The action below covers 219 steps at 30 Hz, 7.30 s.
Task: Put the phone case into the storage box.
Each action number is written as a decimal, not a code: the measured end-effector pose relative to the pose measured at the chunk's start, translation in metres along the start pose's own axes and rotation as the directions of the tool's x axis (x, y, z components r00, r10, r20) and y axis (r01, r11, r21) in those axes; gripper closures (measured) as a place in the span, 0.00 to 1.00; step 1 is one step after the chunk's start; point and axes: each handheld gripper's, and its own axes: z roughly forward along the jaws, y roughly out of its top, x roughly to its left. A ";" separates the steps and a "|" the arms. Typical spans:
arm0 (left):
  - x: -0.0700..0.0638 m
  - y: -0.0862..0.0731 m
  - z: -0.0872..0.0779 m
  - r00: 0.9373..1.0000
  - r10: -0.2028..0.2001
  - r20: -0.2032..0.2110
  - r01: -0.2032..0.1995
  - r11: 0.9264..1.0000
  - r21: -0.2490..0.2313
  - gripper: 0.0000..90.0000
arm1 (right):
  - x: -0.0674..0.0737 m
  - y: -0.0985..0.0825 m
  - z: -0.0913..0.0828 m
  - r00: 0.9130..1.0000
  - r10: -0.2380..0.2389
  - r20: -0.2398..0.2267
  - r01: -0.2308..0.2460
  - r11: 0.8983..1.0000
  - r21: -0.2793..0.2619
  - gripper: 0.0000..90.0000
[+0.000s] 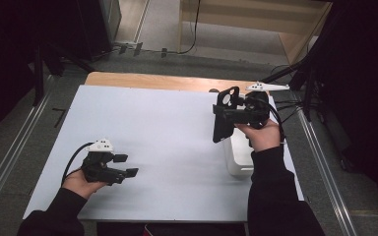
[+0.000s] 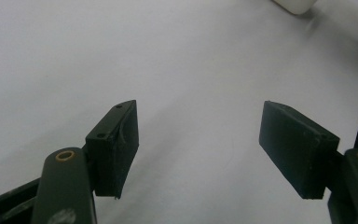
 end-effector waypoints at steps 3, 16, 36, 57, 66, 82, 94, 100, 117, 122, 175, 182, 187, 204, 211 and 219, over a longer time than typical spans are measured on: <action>0.001 0.001 0.000 1.000 0.003 -0.001 -0.003 1.000 -0.001 0.31 | -0.002 0.003 -0.001 1.000 0.008 0.027 -0.008 1.000 -0.007 0.13; 0.005 -0.001 -0.002 1.000 -0.010 -0.006 0.010 1.000 -0.006 0.31 | -0.015 0.012 0.003 0.994 0.059 0.089 -0.056 0.998 -0.029 0.13; 0.005 -0.001 -0.002 1.000 -0.013 0.004 0.013 1.000 -0.004 0.31 | -0.043 0.034 0.010 0.973 0.079 0.217 -0.071 0.996 -0.046 0.13; 0.005 -0.001 -0.003 1.000 -0.020 0.011 0.020 1.000 -0.013 0.31 | -0.075 0.048 0.034 0.936 0.129 0.328 -0.109 0.991 -0.079 0.13; 0.005 -0.001 -0.003 1.000 -0.022 0.013 0.022 1.000 -0.014 0.31 | -0.084 0.048 0.046 0.916 0.140 0.377 -0.110 0.989 -0.101 0.13; 0.005 -0.001 -0.002 1.000 -0.016 0.019 0.016 1.000 -0.008 0.31 | -0.096 0.029 0.065 0.869 0.179 0.462 -0.127 0.982 -0.143 0.13; 0.005 -0.001 -0.001 0.999 -0.024 0.023 0.024 1.000 -0.007 0.31 | -0.102 0.012 0.074 0.855 0.196 0.481 -0.119 0.975 -0.187 0.13; 0.005 -0.001 -0.001 0.999 -0.025 0.024 0.025 1.000 -0.007 0.31 | -0.101 0.004 0.080 0.851 0.198 0.487 -0.118 0.974 -0.191 0.13; 0.006 -0.001 -0.001 1.000 -0.022 0.021 0.022 1.000 -0.004 0.31 | -0.102 -0.010 0.096 0.857 0.181 0.483 -0.107 0.978 -0.177 0.13; 0.006 -0.001 -0.001 0.999 -0.023 0.023 0.024 1.000 -0.004 0.31 | -0.102 -0.012 0.100 0.858 0.165 0.487 -0.092 0.981 -0.171 0.13; 0.006 -0.001 0.000 0.999 -0.013 0.030 0.013 1.000 0.002 0.31 | -0.109 -0.016 0.108 0.864 0.145 0.482 -0.112 0.989 -0.096 0.03; 0.006 -0.001 0.001 0.999 -0.017 0.028 0.017 1.000 0.005 0.31 | -0.111 -0.016 0.108 0.865 0.151 0.478 -0.118 0.988 -0.098 0.01; 0.005 -0.001 0.001 0.999 -0.020 0.028 0.020 1.000 0.003 0.31 | -0.111 -0.015 0.106 0.866 0.155 0.475 -0.120 0.987 -0.102 0.02; 0.006 -0.001 0.002 0.999 -0.019 0.026 0.019 1.000 0.009 0.31 | -0.112 -0.010 0.101 0.876 0.165 0.453 -0.133 0.986 -0.101 0.00; 0.006 -0.001 0.002 0.999 -0.020 0.026 0.020 1.000 0.014 0.31 | -0.111 -0.004 0.097 0.884 0.148 0.443 -0.115 0.988 -0.101 0.00; 0.006 -0.001 0.002 0.999 -0.023 0.025 0.023 1.000 0.014 0.31 | -0.111 0.000 0.094 0.885 0.163 0.436 -0.135 0.986 -0.094 0.00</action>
